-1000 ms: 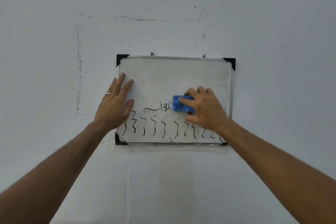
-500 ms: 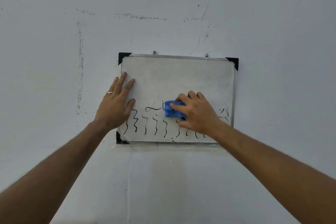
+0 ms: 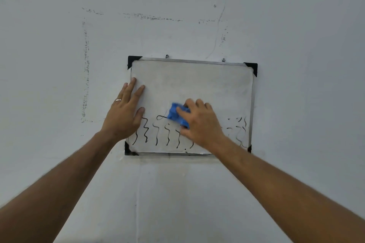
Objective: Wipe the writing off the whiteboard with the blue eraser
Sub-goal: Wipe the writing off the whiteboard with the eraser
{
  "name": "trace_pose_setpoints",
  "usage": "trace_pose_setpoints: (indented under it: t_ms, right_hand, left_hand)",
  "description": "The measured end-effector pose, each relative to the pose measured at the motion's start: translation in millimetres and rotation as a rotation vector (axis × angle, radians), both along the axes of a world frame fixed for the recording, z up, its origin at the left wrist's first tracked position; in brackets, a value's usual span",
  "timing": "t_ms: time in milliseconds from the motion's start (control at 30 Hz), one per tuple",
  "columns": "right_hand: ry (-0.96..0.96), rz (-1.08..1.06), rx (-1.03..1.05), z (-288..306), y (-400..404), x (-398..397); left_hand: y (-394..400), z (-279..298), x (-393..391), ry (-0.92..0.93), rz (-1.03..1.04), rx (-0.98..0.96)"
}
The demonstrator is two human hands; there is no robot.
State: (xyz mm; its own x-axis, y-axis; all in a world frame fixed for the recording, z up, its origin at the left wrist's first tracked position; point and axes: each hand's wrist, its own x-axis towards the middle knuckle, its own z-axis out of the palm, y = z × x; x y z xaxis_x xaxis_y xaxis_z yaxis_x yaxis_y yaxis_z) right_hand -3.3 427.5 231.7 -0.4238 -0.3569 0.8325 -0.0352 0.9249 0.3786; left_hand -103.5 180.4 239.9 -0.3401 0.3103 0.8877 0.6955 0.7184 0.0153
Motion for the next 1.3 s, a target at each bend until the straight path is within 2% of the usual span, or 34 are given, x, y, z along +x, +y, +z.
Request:
trace_pose_setpoints:
  t_ms: [67, 100, 200, 233, 333, 367, 433, 500, 533, 600, 633, 667, 767, 800, 900, 933, 1033, 1067, 1167, 1200, 1233, 1300]
  right_hand:
    - [-0.044, 0.013, 0.155, 6, 7, 3]
    - [-0.017, 0.002, 0.139, 19, 12, 3]
    - [0.059, -0.016, -0.165, 35, 6, 2]
    - [0.043, -0.009, -0.153, 28, -2, 0]
    - [-0.056, 0.031, 0.199, 9, -4, -4]
    - [-0.063, 0.02, 0.226, 20, 1, -2]
    - [0.03, -0.002, 0.056, 43, 4, -3]
    - [0.04, 0.002, -0.147, 39, -7, -3]
    - [0.011, 0.022, -0.098, 29, -16, -5]
    - [-0.066, 0.06, 0.16, 7, -17, -10]
    - [-0.1, 0.048, 0.227, 11, -13, -7]
    - [-0.081, 0.037, 0.206, 21, -9, -7]
    - [0.027, 0.023, -0.132, 33, -16, -8]
    - [0.015, 0.025, -0.14, 24, -25, -9]
    - [-0.065, 0.082, 0.158, -1, -28, -12]
    - [-0.071, 0.069, 0.171, 9, -24, -10]
    - [0.035, 0.032, -0.101, 36, -28, -12]
    - [0.028, 0.033, -0.128, 31, -35, -12]
    - [-0.032, 0.089, 0.187, -4, -42, -17]
    - [-0.06, 0.086, 0.227, 0, -37, -15]
    - [-0.048, 0.078, 0.183, 10, -33, -15]
    - [0.03, 0.057, -0.05, 24, -33, -17]
  left_hand:
    - [-4, 1, -1, 0.005, 0.0, -0.019]
    - [-6, 1, -1, 0.007, 0.002, -0.033]
    - [-9, 2, -2, 0.007, 0.004, -0.053]
    - [-9, 2, -1, 0.009, 0.003, -0.049]
    - [-9, 1, -1, 0.016, 0.002, -0.052]
    - [-9, 1, -1, 0.018, 0.002, -0.057]
    - [-11, 2, -3, 0.019, 0.006, -0.065]
    - [-10, 1, -4, 0.023, 0.003, -0.056]
    - [-9, 0, -4, 0.025, -0.002, -0.045]
    - [-8, 0, -4, 0.02, -0.008, -0.031]
    - [-9, 0, -4, 0.02, -0.012, -0.033]
    - [-10, 0, -4, 0.02, -0.014, -0.035]
    - [-13, 2, -5, 0.018, -0.006, -0.035]
    - [-13, 2, -6, 0.016, -0.002, -0.034]
    - [-15, 3, -6, 0.023, 0.004, -0.037]
    - [-16, 3, -7, 0.024, 0.005, -0.037]
    - [-16, 3, -8, 0.024, 0.013, -0.037]
    - [-16, 3, -8, 0.026, 0.013, -0.033]
    - [-18, 2, -10, 0.039, 0.006, -0.044]
    - [-19, 1, -10, 0.045, 0.008, -0.054]
    - [-19, 1, -10, 0.049, 0.009, -0.061]
    - [-19, 1, -11, 0.048, 0.006, -0.061]
